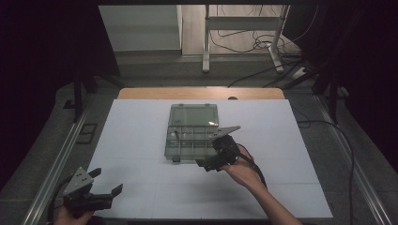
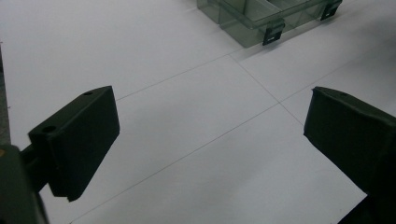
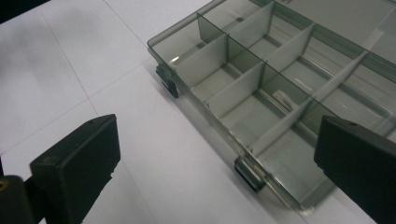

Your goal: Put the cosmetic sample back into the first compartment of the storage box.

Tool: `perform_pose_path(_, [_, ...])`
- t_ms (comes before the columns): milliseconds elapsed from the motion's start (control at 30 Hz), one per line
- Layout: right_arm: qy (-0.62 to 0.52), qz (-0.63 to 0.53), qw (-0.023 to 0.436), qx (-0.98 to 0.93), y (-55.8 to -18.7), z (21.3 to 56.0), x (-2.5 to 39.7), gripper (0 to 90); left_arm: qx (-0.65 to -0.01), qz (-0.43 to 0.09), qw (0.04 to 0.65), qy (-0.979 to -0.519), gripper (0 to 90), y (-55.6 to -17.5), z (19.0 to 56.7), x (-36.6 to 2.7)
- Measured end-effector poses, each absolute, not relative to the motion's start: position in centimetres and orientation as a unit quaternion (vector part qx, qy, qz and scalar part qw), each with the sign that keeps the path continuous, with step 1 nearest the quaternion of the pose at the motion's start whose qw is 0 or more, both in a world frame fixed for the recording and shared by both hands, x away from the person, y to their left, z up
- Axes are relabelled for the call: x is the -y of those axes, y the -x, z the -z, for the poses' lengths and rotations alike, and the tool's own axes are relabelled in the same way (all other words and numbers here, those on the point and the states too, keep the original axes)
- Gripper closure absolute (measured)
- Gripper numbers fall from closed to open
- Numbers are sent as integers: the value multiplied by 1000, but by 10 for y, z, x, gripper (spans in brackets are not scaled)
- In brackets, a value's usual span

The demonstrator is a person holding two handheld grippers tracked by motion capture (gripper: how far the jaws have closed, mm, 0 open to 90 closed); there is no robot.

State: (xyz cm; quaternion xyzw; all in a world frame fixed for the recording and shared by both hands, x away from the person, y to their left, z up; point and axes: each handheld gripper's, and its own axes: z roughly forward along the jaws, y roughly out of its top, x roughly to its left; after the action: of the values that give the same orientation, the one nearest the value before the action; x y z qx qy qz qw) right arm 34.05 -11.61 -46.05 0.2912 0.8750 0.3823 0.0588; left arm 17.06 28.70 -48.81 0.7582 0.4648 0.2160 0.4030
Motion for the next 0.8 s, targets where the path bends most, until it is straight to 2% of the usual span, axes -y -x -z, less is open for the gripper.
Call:
perform_pose_path(333, [-293,-376,67,-876,-330,460,136,3,-465,-217,402,-759,39,-171,488,-287])
perform_pose_path(600, [-302,-371,56,-876,-321,457,154,4,-466,-217,401,-758,39,-171,488,-287])
perform_pose_path(800, [-310,-378,76,-869,-310,454,173,8,-466,-217,400,-759,39,-171,488,-287])
